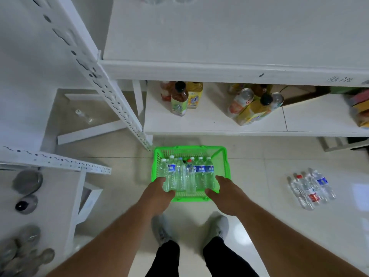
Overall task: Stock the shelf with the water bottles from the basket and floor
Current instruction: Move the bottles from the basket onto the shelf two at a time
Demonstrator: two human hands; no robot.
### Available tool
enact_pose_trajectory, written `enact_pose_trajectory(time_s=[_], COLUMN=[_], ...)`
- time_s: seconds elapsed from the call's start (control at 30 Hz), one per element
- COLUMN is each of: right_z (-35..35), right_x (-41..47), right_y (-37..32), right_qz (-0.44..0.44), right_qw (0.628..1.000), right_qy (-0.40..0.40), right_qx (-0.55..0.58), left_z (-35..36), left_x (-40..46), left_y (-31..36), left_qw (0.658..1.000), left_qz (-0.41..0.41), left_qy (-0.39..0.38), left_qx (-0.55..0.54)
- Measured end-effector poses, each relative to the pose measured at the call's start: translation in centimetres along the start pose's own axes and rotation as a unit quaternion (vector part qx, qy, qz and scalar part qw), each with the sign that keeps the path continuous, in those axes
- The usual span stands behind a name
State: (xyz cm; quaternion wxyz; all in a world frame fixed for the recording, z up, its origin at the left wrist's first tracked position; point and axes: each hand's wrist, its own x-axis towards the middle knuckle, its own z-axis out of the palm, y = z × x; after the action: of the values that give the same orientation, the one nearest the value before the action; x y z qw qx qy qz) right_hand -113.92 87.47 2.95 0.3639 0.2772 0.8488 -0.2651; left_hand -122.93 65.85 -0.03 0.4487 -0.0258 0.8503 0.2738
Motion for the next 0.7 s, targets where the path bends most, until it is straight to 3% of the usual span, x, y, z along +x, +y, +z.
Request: enact_pose_trajectory(time_s=[0.17, 0.47, 0.7], right_z=[3.4, 14.4, 22.1], right_x=[10.2, 32.4, 44.0], right_y=[1.7, 7.0, 9.0], right_qz=[0.025, 0.081, 0.078], right_qw=[0.998, 0.982, 0.985], right_qy=[-0.004, -0.003, 0.017], right_qx=[0.05, 0.168, 0.15], left_z=[3.8, 15.3, 22.9], left_x=[8.3, 25.9, 36.8], left_y=[-2.4, -7.8, -11.0], left_qw=[0.997, 0.997, 0.993], left_qz=[-0.025, -0.049, -0.084], left_qy=[0.021, 0.047, 0.073], left_qx=[-0.065, -0.045, -0.048])
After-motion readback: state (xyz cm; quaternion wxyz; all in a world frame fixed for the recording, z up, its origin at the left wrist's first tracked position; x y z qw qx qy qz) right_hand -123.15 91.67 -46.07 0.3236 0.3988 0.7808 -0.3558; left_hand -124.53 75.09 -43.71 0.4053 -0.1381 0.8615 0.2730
